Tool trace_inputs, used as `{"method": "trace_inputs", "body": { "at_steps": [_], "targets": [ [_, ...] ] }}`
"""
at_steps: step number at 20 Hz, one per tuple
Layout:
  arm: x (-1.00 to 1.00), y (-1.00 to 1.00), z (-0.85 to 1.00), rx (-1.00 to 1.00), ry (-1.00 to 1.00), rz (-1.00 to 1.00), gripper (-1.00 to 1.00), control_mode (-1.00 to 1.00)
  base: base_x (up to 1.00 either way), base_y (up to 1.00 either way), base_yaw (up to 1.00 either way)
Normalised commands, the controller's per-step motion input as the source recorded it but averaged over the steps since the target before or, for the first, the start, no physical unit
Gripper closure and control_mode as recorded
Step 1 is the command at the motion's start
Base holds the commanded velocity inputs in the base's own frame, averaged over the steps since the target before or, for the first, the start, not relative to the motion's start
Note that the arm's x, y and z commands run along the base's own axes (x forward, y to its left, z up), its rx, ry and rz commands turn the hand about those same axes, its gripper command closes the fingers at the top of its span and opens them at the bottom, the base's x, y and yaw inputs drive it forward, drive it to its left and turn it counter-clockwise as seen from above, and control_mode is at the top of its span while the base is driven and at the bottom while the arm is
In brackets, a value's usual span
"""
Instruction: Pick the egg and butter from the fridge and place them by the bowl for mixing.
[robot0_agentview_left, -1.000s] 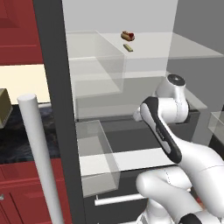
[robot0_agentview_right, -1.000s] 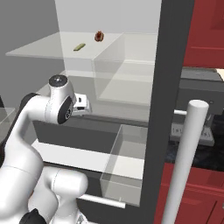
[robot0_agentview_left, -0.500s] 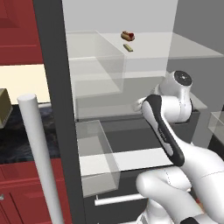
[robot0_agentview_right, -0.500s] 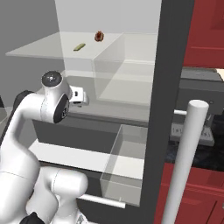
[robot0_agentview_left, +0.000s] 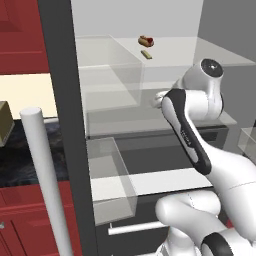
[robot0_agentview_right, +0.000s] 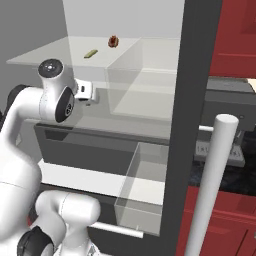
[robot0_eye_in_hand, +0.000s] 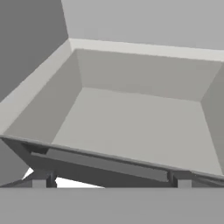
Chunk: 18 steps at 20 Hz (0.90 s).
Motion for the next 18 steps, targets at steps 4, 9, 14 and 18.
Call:
{"method": "trace_inputs", "body": {
  "at_steps": [4,9,14,18],
  "targets": [
    [0.0,0.0,0.61,0.11,-0.13,-0.14,-1.0,-1.0,0.0,0.0,0.0],
    [0.03,-0.03,0.57,0.11,-0.06,-0.1,-1.0,-1.0,0.0,0.0,0.0],
    [0.15,-0.02,0.45,0.09,-0.06,-0.05,-1.0,-1.0,0.0,0.0,0.0],
    [0.1,0.0,0.38,0.0,-0.23,0.01,-1.0,-1.0,0.0,0.0,0.0]
  ]
}}
